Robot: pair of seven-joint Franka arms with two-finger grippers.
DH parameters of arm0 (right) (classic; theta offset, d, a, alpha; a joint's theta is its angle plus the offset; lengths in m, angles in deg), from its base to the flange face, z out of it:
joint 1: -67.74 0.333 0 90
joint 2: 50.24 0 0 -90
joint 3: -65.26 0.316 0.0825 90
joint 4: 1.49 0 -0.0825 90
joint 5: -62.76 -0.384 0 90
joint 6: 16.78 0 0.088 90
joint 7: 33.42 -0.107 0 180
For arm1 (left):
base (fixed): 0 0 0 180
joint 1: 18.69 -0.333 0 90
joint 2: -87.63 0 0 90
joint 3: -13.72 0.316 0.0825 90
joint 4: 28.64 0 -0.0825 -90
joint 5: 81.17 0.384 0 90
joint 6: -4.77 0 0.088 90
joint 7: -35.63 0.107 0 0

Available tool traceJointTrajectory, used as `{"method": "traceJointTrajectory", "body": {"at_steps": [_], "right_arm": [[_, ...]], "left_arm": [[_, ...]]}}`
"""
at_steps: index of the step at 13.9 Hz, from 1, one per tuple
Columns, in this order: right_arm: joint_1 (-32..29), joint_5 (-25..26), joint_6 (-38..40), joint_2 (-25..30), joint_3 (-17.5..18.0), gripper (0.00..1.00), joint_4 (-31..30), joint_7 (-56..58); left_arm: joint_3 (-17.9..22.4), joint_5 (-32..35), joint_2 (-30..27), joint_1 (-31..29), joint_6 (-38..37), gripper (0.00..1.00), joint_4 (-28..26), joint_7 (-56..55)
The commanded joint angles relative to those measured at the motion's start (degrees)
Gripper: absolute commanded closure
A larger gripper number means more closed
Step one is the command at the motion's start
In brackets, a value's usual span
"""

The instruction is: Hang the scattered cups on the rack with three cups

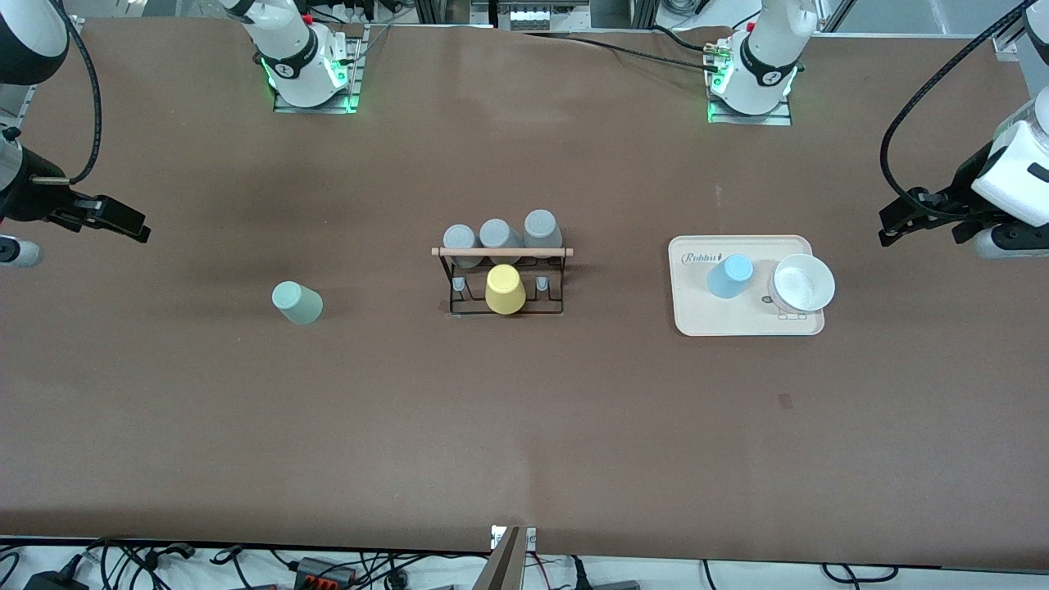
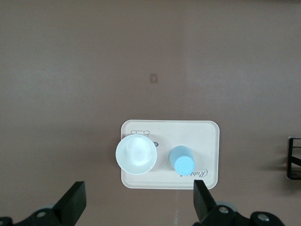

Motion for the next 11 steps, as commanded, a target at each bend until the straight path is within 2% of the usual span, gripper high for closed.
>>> {"method": "traceJointTrajectory", "body": {"at_steps": [1,11], "right_arm": [[-0.31,-0.35,0.05,-0.29,0.09,0.00,0.67,-0.08],[0.48,0.00,1.01,-0.37,0.53,0.00,0.40,0.80]], "left_arm": [[-0.23,0.28,-1.13,-0.43,0.56,0.00,-1.01,0.91],[-0.32,0.36,0.09,0.44,0.21,0.00,-0.30,0.83]]}}
